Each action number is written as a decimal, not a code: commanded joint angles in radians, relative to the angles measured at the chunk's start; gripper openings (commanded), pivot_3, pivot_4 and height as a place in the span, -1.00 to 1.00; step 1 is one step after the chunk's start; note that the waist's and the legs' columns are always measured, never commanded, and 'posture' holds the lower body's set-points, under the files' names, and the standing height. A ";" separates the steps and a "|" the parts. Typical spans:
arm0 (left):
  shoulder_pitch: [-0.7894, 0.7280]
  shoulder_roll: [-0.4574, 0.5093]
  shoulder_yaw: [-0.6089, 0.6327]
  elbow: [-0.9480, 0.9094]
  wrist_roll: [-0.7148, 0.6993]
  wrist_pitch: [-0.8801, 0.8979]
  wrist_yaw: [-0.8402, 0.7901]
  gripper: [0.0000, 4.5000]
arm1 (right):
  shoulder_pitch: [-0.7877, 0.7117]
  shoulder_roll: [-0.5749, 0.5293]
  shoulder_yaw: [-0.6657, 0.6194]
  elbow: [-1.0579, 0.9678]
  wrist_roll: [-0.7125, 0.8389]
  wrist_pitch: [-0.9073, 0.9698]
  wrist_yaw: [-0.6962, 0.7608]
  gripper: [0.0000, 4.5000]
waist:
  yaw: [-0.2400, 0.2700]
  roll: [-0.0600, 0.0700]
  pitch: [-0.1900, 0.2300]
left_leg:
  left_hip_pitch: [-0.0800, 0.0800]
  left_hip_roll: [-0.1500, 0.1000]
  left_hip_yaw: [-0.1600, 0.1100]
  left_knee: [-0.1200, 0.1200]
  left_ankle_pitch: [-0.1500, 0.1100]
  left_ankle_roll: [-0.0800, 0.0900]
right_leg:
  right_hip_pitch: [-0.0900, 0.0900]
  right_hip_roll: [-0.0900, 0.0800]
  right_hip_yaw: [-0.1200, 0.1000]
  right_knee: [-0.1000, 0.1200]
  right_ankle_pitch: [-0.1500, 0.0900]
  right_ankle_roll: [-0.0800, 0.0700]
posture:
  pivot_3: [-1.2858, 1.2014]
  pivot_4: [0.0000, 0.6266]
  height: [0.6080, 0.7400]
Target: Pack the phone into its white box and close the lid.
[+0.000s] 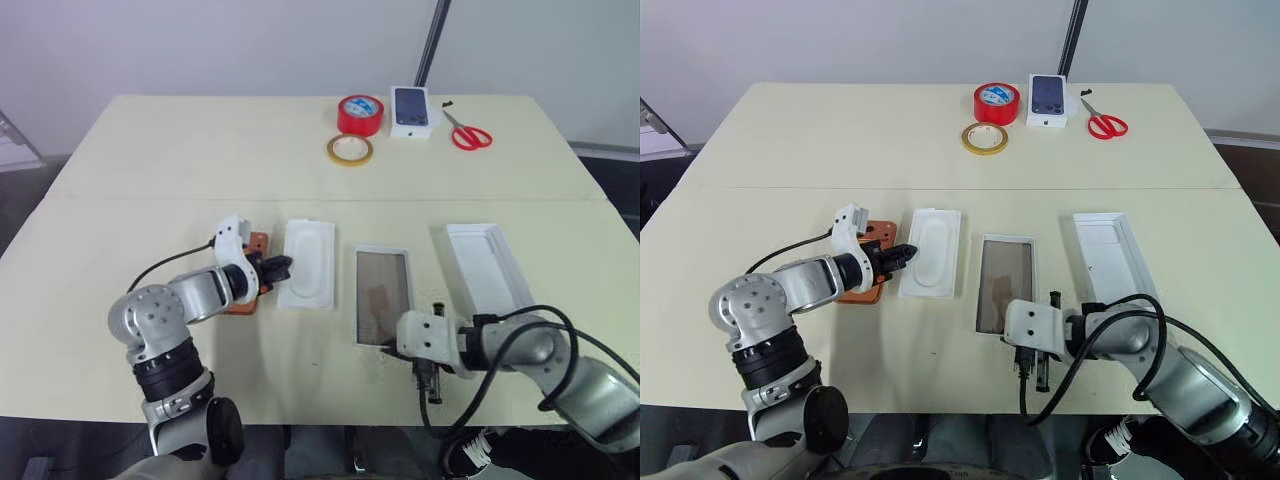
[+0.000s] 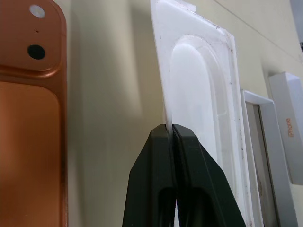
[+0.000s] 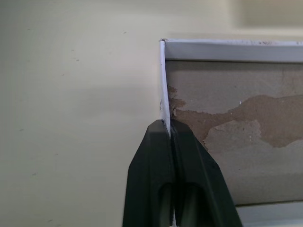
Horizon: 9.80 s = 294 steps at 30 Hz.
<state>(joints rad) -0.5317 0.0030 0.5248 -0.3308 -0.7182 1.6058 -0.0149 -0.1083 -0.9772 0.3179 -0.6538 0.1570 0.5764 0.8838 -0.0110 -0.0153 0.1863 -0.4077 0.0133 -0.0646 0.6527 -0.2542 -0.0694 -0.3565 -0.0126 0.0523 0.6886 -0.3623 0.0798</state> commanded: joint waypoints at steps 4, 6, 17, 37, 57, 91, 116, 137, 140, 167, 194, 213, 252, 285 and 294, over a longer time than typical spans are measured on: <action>-0.107 0.052 0.117 0.006 0.007 0.006 -0.010 -1.00 | -0.149 0.096 0.104 0.094 -0.099 -0.105 0.039 -0.97 | -0.004 -0.001 0.001 | 0.000 0.000 0.000 0.000 0.001 -0.001 | 0.000 0.000 0.000 0.000 0.000 0.000 | 0.03 -0.52 1.00; -0.130 0.076 0.140 0.022 0.017 0.004 -0.013 -1.00 | -0.220 0.148 0.159 0.149 -0.139 -0.131 0.055 -0.97 | -0.004 -0.001 0.001 | 0.000 0.000 0.000 -0.001 0.002 -0.003 | 0.000 0.000 0.000 0.000 0.000 0.000 | 0.03 -0.52 1.00; -0.125 0.071 0.117 -0.010 0.006 0.009 -0.008 -1.00 | -0.432 0.388 0.215 0.317 -0.230 -0.060 0.042 -0.72 | 0.000 -0.002 0.001 | 0.000 0.000 -0.001 0.000 0.002 -0.004 | -0.001 -0.002 -0.001 0.000 0.000 0.000 | 0.03 -0.52 1.00; -0.051 -0.080 -0.027 -0.040 0.067 0.009 0.050 -0.86 | -0.307 0.194 -0.119 0.136 -0.062 0.054 0.064 0.33 | -0.002 -0.002 0.001 | 0.000 0.000 0.000 -0.001 -0.001 0.001 | -0.001 -0.001 -0.001 0.000 0.000 0.000 | 0.03 -0.52 1.00; 0.073 0.361 -0.195 -0.121 0.067 -0.350 -0.325 0.33 | -0.490 0.416 -0.036 0.291 -0.105 0.152 -0.153 -0.99 | -0.007 -0.002 0.001 | 0.000 0.001 0.001 -0.003 0.002 -0.004 | -0.003 -0.001 -0.001 0.000 0.000 0.000 | 0.03 -0.52 1.00; 0.411 0.654 -0.132 -0.038 0.032 -0.641 -0.527 0.45 | -0.608 0.705 0.107 0.489 -0.208 0.153 -0.202 -1.00 | -0.015 -0.001 0.001 | -0.002 0.002 0.001 -0.006 -0.001 0.001 | -0.008 -0.001 0.000 0.003 0.001 -0.002 | 0.03 -0.52 1.00; 0.223 0.500 -0.132 0.034 -0.091 0.009 -0.334 0.98 | -0.798 0.849 0.459 0.783 -0.380 0.174 -0.150 -1.00 | -0.030 -0.001 -0.005 | -0.001 0.000 0.001 -0.005 0.000 0.000 | -0.008 -0.003 -0.001 0.005 0.001 -0.002 | 0.03 -0.52 1.00; 0.165 0.348 -0.027 0.142 -0.435 0.009 -0.051 0.98 | -0.757 0.866 0.438 0.765 -0.428 0.150 -0.121 -1.00 | -0.009 0.000 -0.017 | 0.000 -0.001 0.000 -0.005 0.000 0.000 | -0.005 -0.004 -0.001 0.003 0.001 -0.001 | 0.03 -0.52 1.00; 0.158 0.357 -0.019 0.161 -0.467 0.009 -0.007 0.98 | -0.754 0.868 0.436 0.764 -0.430 0.151 -0.122 -1.00 | -0.010 0.000 -0.017 | 0.000 -0.001 -0.001 -0.005 0.000 0.000 | -0.006 -0.004 -0.001 0.003 0.001 -0.001 | 0.03 -0.52 1.00; 0.183 0.375 0.186 0.290 -0.688 -0.034 0.265 -0.34 | -0.742 0.851 0.411 0.718 -0.449 0.162 -0.119 -1.00 | -0.025 -0.001 -0.017 | -0.001 0.000 -0.001 -0.006 0.000 0.000 | -0.009 -0.003 -0.001 0.003 0.001 -0.001 | 0.03 -0.52 1.00; 0.146 0.280 -0.355 0.208 -1.126 -0.663 0.543 -0.97 | -0.274 0.386 -0.282 0.149 0.029 0.169 0.054 -1.00 | -0.002 -0.003 -0.015 | -0.003 -0.002 -0.002 -0.005 -0.001 0.002 | -0.004 -0.004 -0.002 -0.004 0.001 -0.001 | 0.03 -0.52 1.00; 0.074 0.266 -0.428 0.321 -1.007 -0.592 0.446 0.45 | -0.196 0.277 -0.319 0.159 0.060 0.133 -0.066 -1.00 | 0.001 -0.002 -0.014 | -0.002 0.000 -0.002 -0.005 -0.001 0.001 | -0.003 0.000 -0.001 -0.003 0.001 -0.001 | 0.03 -0.52 1.00; -0.113 0.485 -0.869 0.243 0.115 -0.606 -0.385 -0.97 | -0.499 0.450 0.107 0.448 -0.259 0.189 -0.192 -1.00 | 0.003 -0.001 -0.010 | -0.002 -0.001 -0.002 -0.005 0.000 0.001 | -0.004 -0.001 -0.001 -0.003 0.001 -0.002 | 0.03 -0.52 1.00; -0.224 0.098 -0.855 0.410 0.262 -0.522 -0.538 -0.97 | -0.023 0.004 -0.290 0.103 -0.172 0.338 -0.080 -1.00 | 0.022 -0.001 -0.009 | -0.002 -0.002 -0.003 -0.004 -0.001 0.002 | -0.001 0.000 -0.002 -0.004 0.000 -0.001 | 0.03 -0.52 1.00; -0.089 0.281 -0.768 0.147 0.247 -0.652 -0.630 -1.00 | -0.044 -0.032 -0.472 0.064 0.023 0.465 0.021 0.30 | 0.011 0.000 -0.009 | -0.001 0.000 -0.002 -0.005 -0.001 0.002 | -0.001 0.001 -0.001 -0.004 0.000 -0.001 | 0.03 -0.52 1.00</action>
<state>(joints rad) -0.6267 0.2753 -0.2741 -0.1158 -0.4683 1.0268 -0.6123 -0.1315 -1.0097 -0.1107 -0.5677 0.1446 1.0180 0.8998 -0.0002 -0.0153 0.1770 -0.4085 0.0136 -0.0667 0.6480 -0.2551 -0.0675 -0.3571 -0.0120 0.0511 0.6846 -0.3619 0.0786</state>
